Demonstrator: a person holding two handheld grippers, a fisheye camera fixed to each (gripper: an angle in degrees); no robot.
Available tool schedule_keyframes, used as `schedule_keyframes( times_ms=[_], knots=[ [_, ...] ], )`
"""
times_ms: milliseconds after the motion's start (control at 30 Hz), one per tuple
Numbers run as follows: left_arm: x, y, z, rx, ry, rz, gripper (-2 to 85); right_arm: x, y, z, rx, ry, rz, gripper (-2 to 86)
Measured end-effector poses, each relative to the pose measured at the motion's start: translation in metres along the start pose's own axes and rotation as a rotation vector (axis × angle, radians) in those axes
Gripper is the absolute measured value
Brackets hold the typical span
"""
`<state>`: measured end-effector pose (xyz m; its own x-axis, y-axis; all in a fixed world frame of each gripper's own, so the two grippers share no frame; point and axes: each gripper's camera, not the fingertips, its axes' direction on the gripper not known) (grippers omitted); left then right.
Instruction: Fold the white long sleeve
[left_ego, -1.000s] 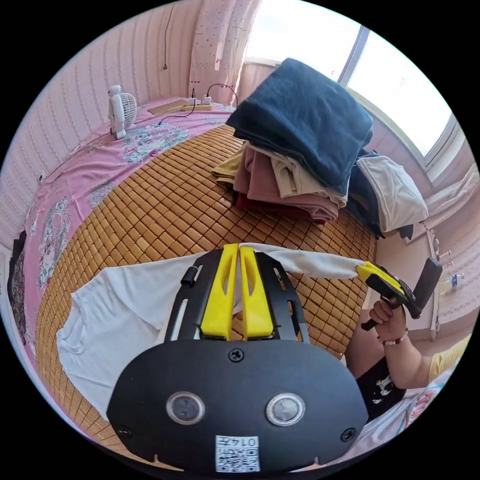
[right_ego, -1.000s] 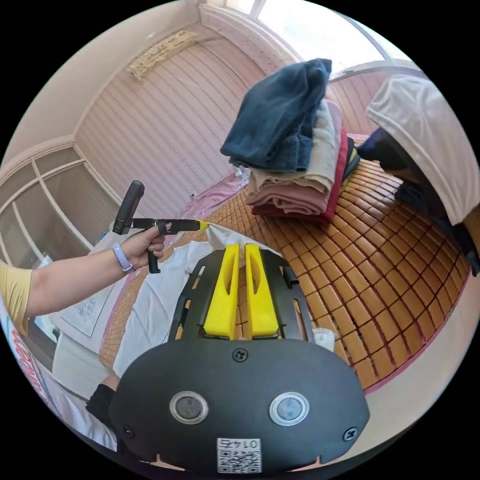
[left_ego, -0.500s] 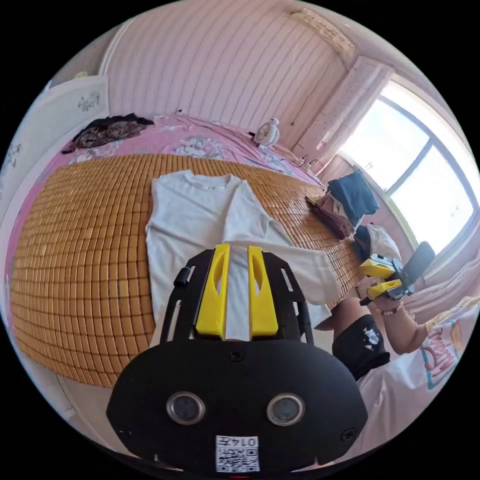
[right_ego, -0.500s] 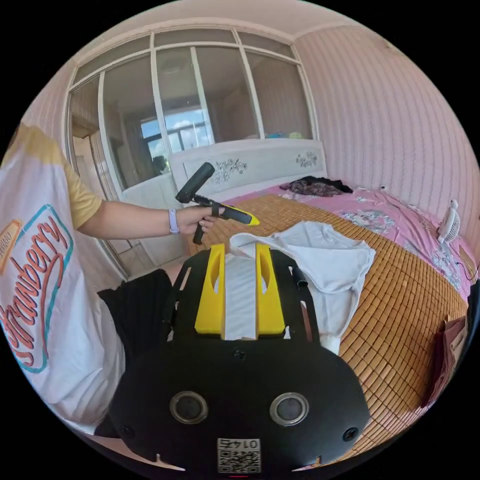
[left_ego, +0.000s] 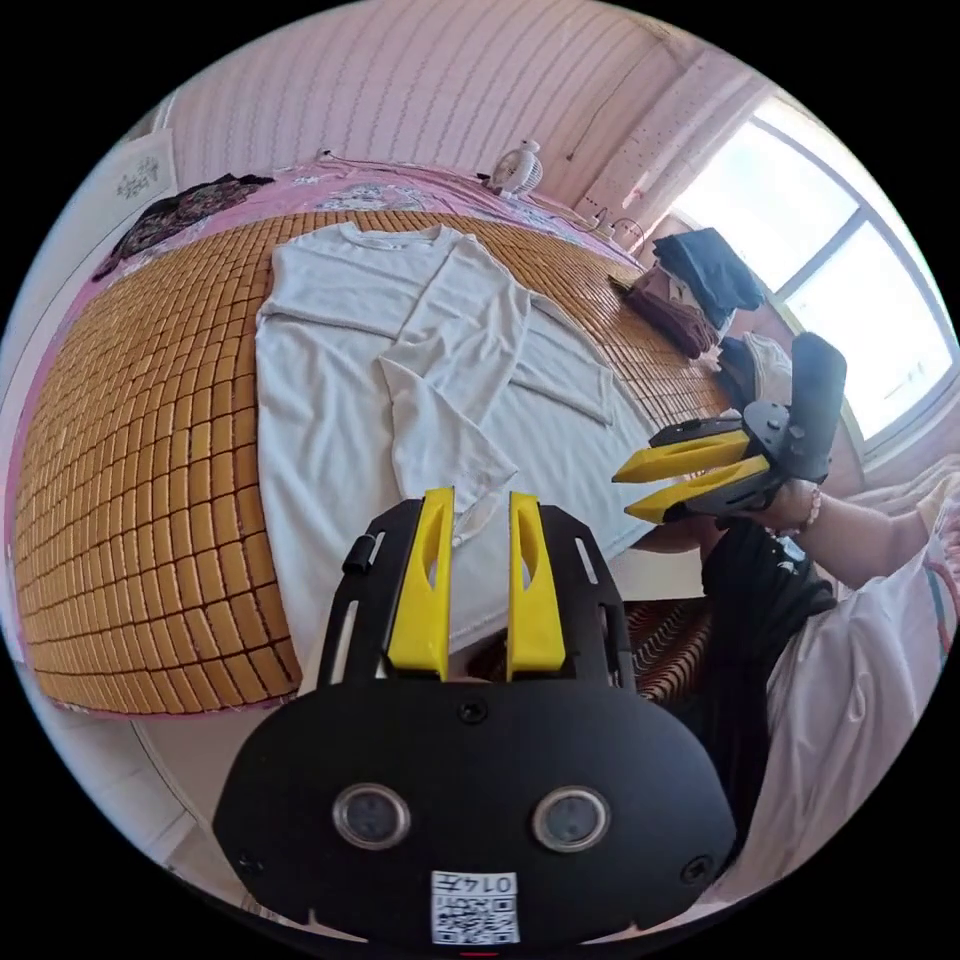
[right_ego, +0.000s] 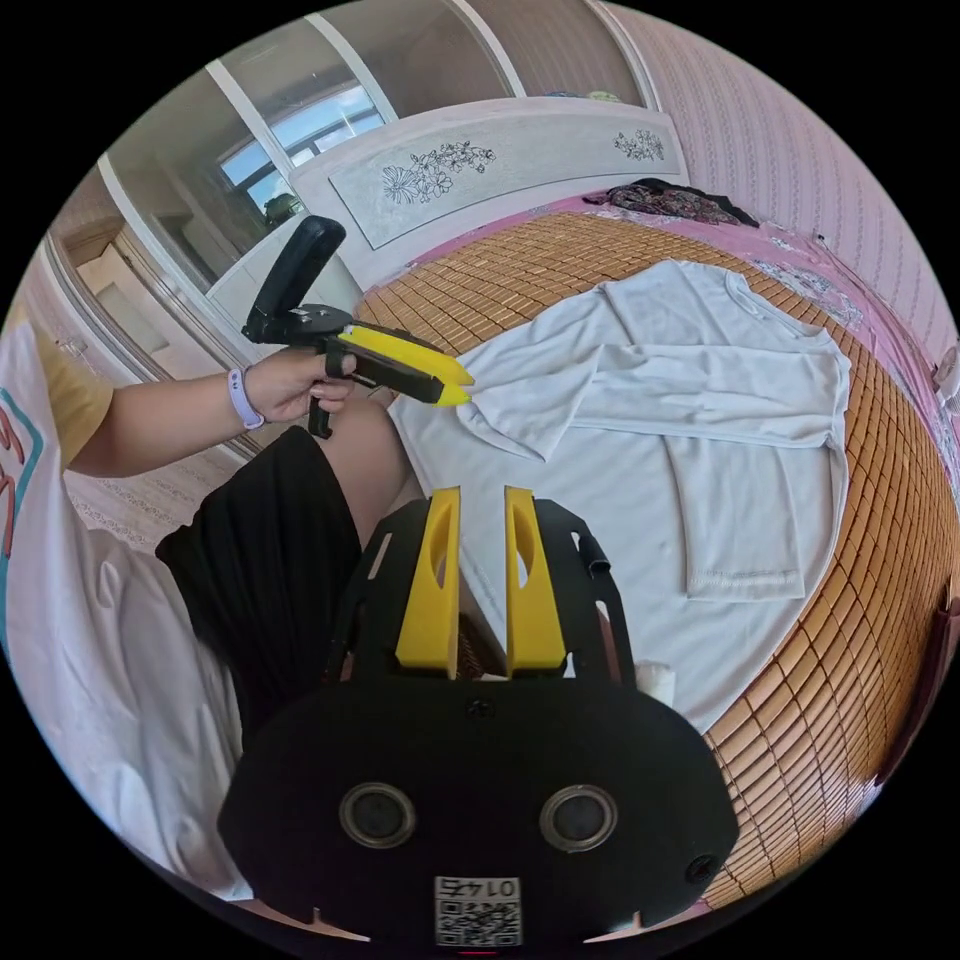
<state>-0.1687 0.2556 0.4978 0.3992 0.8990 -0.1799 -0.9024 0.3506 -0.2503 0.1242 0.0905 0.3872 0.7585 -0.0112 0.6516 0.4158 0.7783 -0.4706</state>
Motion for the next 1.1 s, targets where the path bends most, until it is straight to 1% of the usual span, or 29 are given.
schedule_keyframes(
  times_ms=[100,167,267,367,500,567,667,800,833,867,900,933,1033,1100],
  knots=[
    [0.01,-0.017,0.028,-0.06,-0.089,0.065,8.6,0.005,-0.019,-0.003,0.005,-0.032,0.034,7.3],
    [0.001,-0.024,0.048,-0.13,-0.123,0.054,5.4,0.006,-0.028,-0.005,-0.005,-0.038,0.04,7.2],
    [-0.021,-0.022,0.036,-0.068,-0.043,-0.014,0.2,0.006,-0.041,-0.007,-0.026,-0.035,0.031,6.8],
    [-0.046,-0.008,0.001,0.059,-0.022,-0.103,-0.7,0.005,-0.056,-0.012,0.001,-0.007,0.01,6.3],
    [-0.086,0.012,-0.025,0.12,0.018,-0.25,-0.7,-0.001,-0.093,0.001,-0.029,-0.005,-0.038,7.1],
    [-0.109,0.022,-0.029,0.138,-0.002,-0.327,-0.4,-0.01,-0.113,0.01,-0.039,0.014,-0.088,7.4],
    [-0.128,0.023,-0.029,0.145,-0.015,-0.37,0.8,-0.031,-0.144,0.029,-0.065,0.046,-0.182,8.1],
    [-0.136,0.017,-0.029,0.156,-0.026,-0.37,2.9,-0.05,-0.176,0.06,-0.164,0.147,-0.247,8.2],
    [-0.138,0.013,-0.028,0.148,-0.031,-0.365,3.4,-0.05,-0.181,0.067,-0.197,0.161,-0.251,7.7],
    [-0.141,0.008,-0.025,0.132,-0.028,-0.364,3.9,-0.05,-0.184,0.065,-0.186,0.142,-0.245,6.1],
    [-0.142,0.005,-0.024,0.124,-0.024,-0.362,3.9,-0.048,-0.189,0.059,-0.184,0.117,-0.228,2.9],
    [-0.144,-0.001,-0.023,0.116,-0.017,-0.358,4.1,-0.048,-0.193,0.051,-0.197,0.133,-0.207,2.3],
    [-0.147,-0.016,-0.029,0.151,-0.002,-0.325,4.2,-0.056,-0.192,0.013,-0.141,0.115,-0.229,2.1],
    [-0.149,-0.027,-0.032,0.164,0.002,-0.306,4.2,-0.056,-0.186,0.0,-0.14,0.072,-0.224,3.1]
  ],
)
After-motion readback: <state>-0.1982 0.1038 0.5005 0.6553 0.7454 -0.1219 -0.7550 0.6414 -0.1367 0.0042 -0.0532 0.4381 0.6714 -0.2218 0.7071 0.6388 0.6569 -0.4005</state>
